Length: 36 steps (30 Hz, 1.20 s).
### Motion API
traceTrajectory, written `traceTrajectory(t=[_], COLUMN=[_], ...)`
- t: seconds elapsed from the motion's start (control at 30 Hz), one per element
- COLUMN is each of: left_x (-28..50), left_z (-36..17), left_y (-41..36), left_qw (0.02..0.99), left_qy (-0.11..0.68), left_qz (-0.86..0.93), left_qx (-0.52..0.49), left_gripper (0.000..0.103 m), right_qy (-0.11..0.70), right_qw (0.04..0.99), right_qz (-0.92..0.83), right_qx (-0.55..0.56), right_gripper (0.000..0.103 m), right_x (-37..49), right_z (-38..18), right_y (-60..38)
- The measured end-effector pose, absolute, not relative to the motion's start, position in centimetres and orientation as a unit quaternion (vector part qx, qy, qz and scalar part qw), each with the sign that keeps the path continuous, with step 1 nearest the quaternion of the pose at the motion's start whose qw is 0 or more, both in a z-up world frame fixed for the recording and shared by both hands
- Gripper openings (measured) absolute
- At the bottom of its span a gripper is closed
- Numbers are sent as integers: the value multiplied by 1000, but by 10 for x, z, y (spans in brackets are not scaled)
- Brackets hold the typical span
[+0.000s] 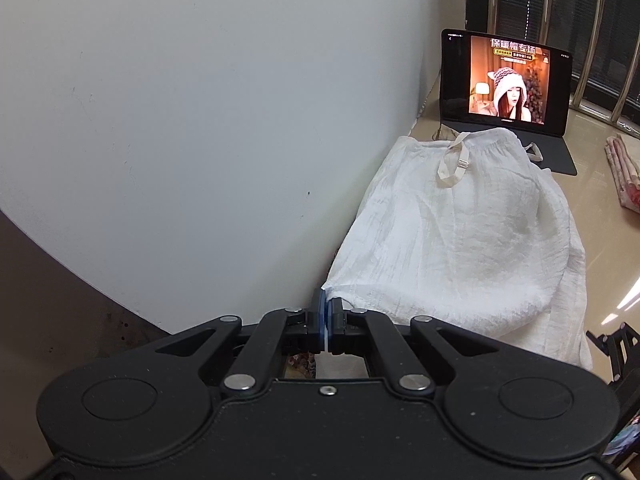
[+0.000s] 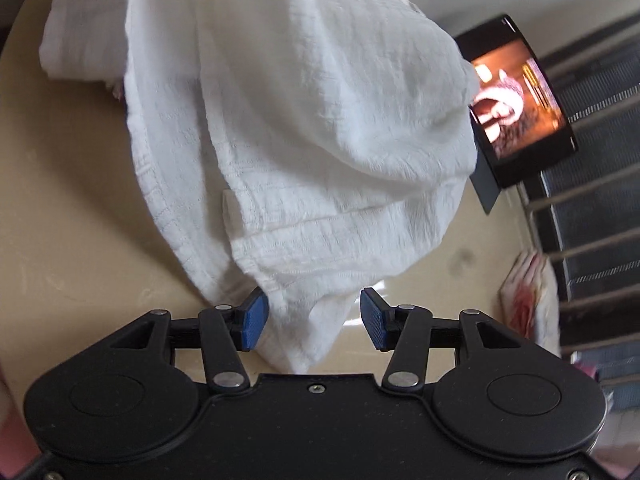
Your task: Fold clothes
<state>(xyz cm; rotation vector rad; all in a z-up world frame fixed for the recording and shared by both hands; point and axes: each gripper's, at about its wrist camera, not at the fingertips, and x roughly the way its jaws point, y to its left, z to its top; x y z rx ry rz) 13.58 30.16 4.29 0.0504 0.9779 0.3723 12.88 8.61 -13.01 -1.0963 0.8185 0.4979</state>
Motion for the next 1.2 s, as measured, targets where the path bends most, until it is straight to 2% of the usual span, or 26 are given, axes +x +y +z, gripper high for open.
traceTrajectory(t=[0.17, 0.23, 0.3, 0.33, 0.37, 0.47, 0.53, 0.7, 0.97, 1.1, 1.2], left_x=[134, 133, 133, 133, 133, 130, 128, 125, 126, 120, 113], left_z=[37, 34, 30, 28, 27, 34, 41, 105, 243, 294, 322], left_y=[303, 303, 303, 302, 301, 295, 290, 275, 217, 191, 171], left_qw=[861, 859, 857, 856, 855, 853, 852, 858, 874, 870, 867], left_qy=[474, 477, 479, 480, 481, 483, 484, 472, 457, 469, 477], left_qz=[181, 182, 183, 183, 182, 172, 164, 145, 70, 43, 19], left_qx=[33, 37, 47, 55, 63, 95, 118, 140, 150, 143, 147], left_gripper=[1, 1, 1, 1, 1, 0, 0, 0, 0, 0, 0], right_qy=[281, 281, 317, 338, 358, 442, 462, 469, 467, 459, 456], right_qw=[733, 724, 731, 741, 752, 808, 836, 864, 884, 881, 879], right_qz=[217, 230, 253, 259, 260, 231, 189, 126, 23, -29, -52], right_qx=[-580, -586, -549, -520, -489, -314, -228, -130, 31, 111, 129], right_gripper=[53, 47, 10, 2, 0, 0, 0, 0, 0, 0, 0], right_x=[120, 120, 126, 131, 136, 161, 168, 159, 145, 138, 119], right_z=[-140, -139, -131, -124, -117, -77, -43, 50, 199, 273, 313], right_y=[91, 89, 81, 76, 69, 26, -10, -88, -212, -274, -303])
